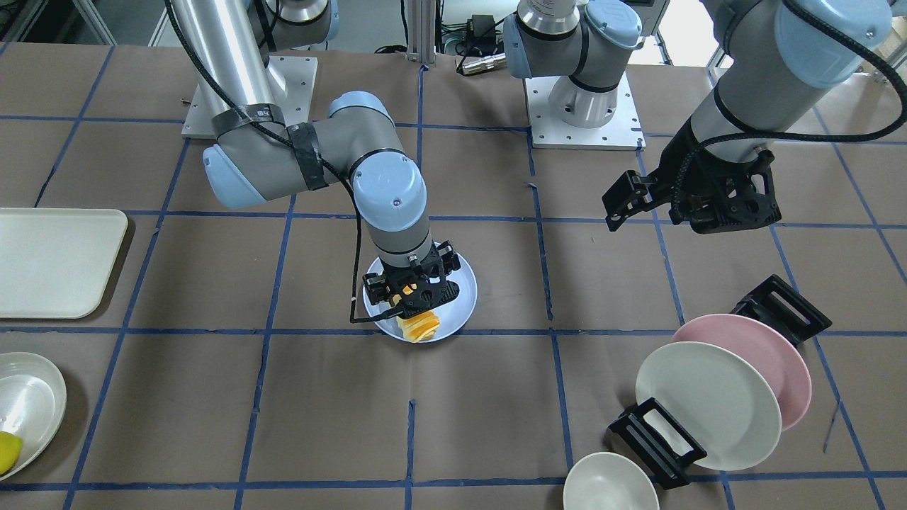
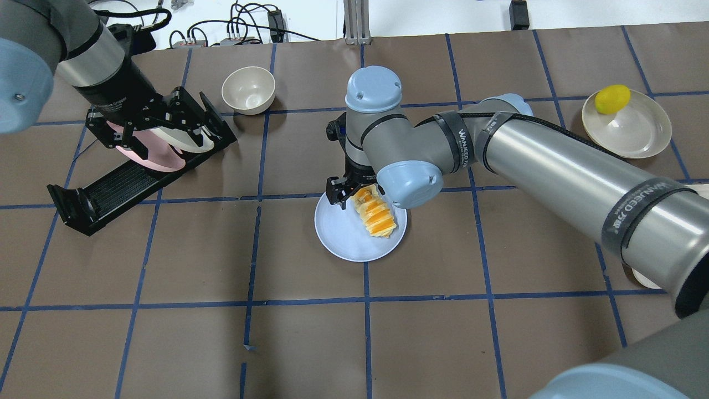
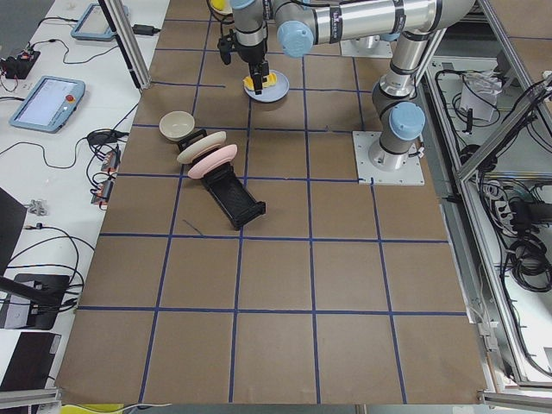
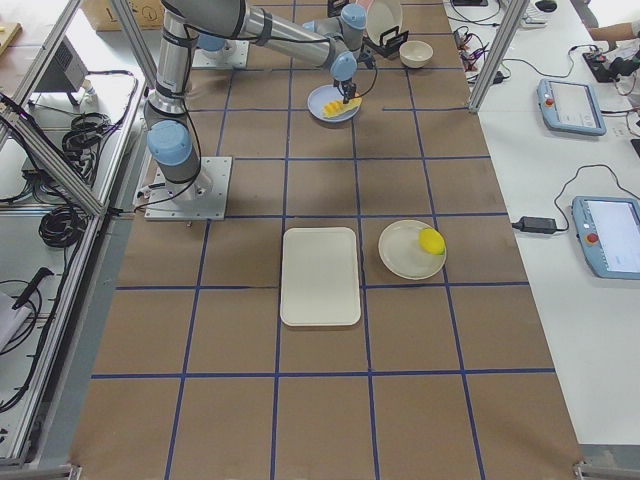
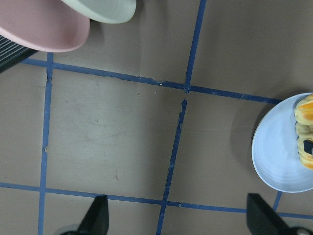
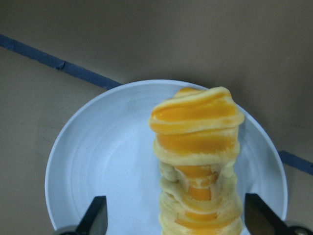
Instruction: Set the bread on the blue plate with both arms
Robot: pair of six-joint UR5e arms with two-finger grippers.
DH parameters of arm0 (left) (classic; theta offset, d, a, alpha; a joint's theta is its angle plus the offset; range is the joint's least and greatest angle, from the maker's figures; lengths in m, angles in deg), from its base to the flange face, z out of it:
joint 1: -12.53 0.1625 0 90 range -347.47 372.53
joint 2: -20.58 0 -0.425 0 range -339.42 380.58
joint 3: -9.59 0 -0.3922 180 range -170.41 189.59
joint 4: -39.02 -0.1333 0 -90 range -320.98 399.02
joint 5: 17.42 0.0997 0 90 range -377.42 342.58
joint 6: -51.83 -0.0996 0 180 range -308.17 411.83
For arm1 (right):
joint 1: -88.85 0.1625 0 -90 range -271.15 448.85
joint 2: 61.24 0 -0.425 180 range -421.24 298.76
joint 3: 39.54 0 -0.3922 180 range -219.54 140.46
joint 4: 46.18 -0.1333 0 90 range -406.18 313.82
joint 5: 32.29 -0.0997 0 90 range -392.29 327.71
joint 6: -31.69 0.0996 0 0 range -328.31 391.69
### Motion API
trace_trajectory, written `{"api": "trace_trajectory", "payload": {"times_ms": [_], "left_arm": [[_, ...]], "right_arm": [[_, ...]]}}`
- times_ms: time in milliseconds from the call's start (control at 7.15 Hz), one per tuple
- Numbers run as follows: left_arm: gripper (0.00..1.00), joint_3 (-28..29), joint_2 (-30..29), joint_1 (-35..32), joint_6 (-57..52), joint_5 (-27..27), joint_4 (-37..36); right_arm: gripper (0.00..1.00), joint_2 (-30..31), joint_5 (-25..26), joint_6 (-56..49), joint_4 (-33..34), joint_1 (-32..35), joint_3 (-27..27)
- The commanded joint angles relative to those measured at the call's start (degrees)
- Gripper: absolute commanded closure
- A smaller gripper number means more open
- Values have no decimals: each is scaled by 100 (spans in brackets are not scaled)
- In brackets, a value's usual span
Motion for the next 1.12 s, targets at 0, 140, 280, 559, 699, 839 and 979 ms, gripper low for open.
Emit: {"api": "trace_trajectory", "payload": {"times_ms": [0, 140, 280, 559, 699, 839, 979], "left_arm": [[0, -48, -8, -13, -9, 55, -147], [0, -109, 9, -13, 0, 46, -164], [0, -170, 27, -22, 43, 46, -182], [0, -162, 62, -57, 114, 55, -260], [0, -197, 27, -83, 149, 63, -261], [0, -232, 10, -127, 419, 46, -261], [0, -267, 1, -188, 395, 54, -331]], "right_arm": [[0, 323, 59, -30, 4, -139, -99], [0, 578, 85, -74, -66, -322, -151], [0, 772, 94, -74, -93, -577, -134], [0, 1219, 103, -83, -616, -1209, -143], [0, 1570, 103, -91, -1090, -1551, -143], [0, 1913, 138, -205, -1452, -1833, -143], [0, 2221, 277, -267, -1699, -1993, -160]]}}
